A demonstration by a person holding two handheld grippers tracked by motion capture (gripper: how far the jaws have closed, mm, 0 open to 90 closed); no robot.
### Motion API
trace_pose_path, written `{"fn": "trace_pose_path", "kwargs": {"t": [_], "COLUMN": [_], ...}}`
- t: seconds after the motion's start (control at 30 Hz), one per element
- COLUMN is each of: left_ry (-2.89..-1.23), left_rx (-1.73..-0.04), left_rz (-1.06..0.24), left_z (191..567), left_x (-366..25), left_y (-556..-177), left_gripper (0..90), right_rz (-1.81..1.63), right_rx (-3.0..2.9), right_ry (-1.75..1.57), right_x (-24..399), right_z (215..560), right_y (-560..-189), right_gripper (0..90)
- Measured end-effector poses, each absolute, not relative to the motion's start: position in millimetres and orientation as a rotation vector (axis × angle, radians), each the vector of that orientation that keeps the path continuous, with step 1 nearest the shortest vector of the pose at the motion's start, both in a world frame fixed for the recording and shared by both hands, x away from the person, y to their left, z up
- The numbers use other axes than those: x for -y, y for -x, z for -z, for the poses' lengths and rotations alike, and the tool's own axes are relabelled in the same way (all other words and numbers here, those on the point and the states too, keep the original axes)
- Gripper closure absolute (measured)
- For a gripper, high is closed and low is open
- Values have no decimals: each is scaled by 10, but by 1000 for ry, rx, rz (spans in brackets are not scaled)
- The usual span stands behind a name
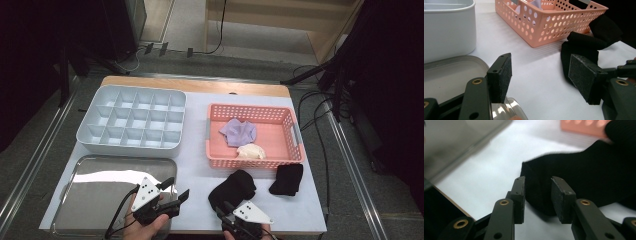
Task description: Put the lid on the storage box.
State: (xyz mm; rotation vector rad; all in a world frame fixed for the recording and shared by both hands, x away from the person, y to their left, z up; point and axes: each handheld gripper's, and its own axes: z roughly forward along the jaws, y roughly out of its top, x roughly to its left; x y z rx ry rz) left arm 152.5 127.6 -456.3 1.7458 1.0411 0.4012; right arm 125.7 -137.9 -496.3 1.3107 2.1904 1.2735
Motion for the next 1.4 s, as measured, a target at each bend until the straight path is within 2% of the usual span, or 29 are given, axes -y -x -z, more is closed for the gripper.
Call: {"fn": "trace_pose_path", "kwargs": {"t": [0.17, 0.5, 0.6, 0.7, 0.83, 0.97, 1.1, 1.33, 1.4], "left_ry": [-1749, -1756, -1759, -1759, -1753, -1760, -1782, -1778, -1776], "left_rx": [-1037, -1044, -1044, -1053, -1066, -1063, -1072, -1069, -1067], "left_rz": [-400, -390, -393, -395, -390, -382, -383, -357, -349], "left_z": [4565, 4576, 4580, 4575, 4580, 4595, 4610, 4615, 4611], "left_x": [-1268, -1258, -1263, -1275, -1292, -1271, -1247, -1276, -1294], "left_y": [-1521, -1517, -1515, -1517, -1531, -1538, -1543, -1560, -1566], "left_gripper": [368, 368, 368, 368, 380, 384, 398, 464, 471], "right_rz": [-1224, -1367, -1428, -1470, -1444, -1305, -1342, -1292, -1254], "right_rx": [-2150, -2023, -2077, -2064, -1947, -1934, -2021, -2211, -2192], "right_ry": [-1297, -1381, -1313, -1274, -1311, -1329, -1358, -1246, -1230], "right_x": [1289, 944, 773, 774, 1073, 1363, 1418, 1061, 1024], "right_z": [4971, 4854, 4852, 4815, 4697, 4701, 4797, 4935, 4944], "right_y": [-1249, -1297, -1295, -1272, -1313, -1394, -1387, -1254, -1241], "right_gripper": [879, 897, 859, 719, 665, 572, 591, 593, 640]}}
